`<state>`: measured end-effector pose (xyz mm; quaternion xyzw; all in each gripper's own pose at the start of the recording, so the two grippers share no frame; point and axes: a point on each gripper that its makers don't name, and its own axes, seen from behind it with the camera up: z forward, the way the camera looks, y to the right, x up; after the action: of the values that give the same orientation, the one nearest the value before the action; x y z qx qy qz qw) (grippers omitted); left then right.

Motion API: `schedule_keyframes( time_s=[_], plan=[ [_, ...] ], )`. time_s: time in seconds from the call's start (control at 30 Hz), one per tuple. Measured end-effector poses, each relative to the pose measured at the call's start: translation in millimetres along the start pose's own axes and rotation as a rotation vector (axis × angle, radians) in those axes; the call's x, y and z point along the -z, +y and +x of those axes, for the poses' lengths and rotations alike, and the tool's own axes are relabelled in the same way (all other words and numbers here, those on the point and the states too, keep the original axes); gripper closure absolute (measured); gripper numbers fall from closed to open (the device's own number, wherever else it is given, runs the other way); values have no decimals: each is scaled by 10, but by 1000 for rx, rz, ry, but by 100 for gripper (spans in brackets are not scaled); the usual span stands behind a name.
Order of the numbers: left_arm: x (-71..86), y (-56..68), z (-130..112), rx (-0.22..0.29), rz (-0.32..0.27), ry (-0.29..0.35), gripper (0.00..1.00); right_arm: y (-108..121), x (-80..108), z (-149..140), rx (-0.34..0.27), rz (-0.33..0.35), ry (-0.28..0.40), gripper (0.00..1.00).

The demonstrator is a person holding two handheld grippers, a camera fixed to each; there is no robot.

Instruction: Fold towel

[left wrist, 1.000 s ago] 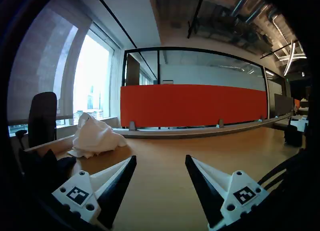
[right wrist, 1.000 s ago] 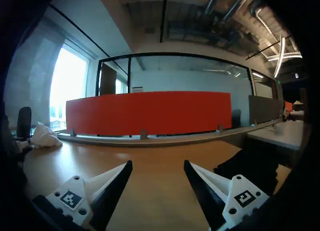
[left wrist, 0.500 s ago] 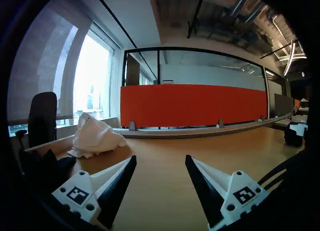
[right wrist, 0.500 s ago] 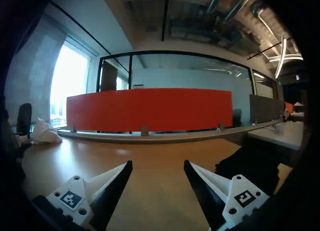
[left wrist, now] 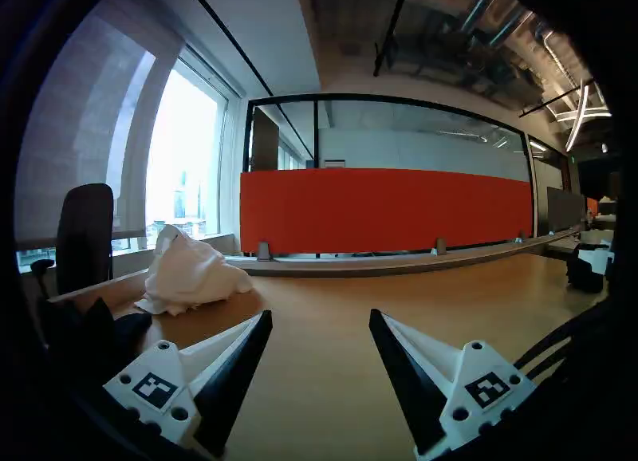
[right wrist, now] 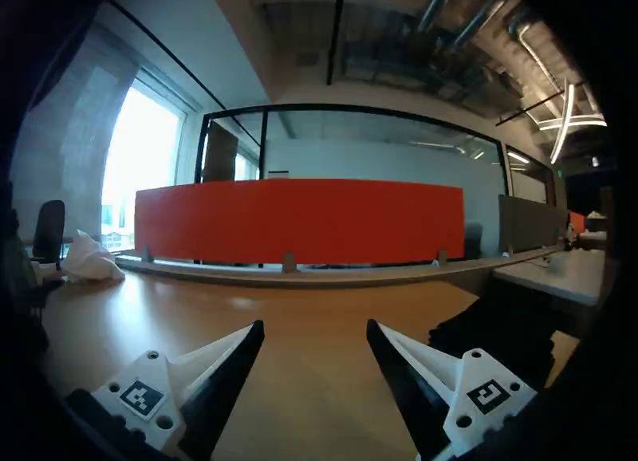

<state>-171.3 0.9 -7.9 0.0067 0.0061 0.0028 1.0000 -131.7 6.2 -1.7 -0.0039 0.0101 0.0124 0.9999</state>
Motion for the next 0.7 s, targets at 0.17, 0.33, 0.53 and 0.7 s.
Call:
schedule_keyframes(
  time_s=[0.17,0.33,0.53,0.7],
  plan=[
    [-2,1,1,0,0,0,10,-5,9,-5,0,1,0,0],
    [-3,-3,0,0,0,0,10,-8,22,-13,0,3,-1,0],
    [-5,-2,-3,0,0,0,10,0,21,-10,-2,3,-2,0],
    [-7,0,-4,0,0,0,10,5,19,-10,-3,0,-3,0]
  ],
)
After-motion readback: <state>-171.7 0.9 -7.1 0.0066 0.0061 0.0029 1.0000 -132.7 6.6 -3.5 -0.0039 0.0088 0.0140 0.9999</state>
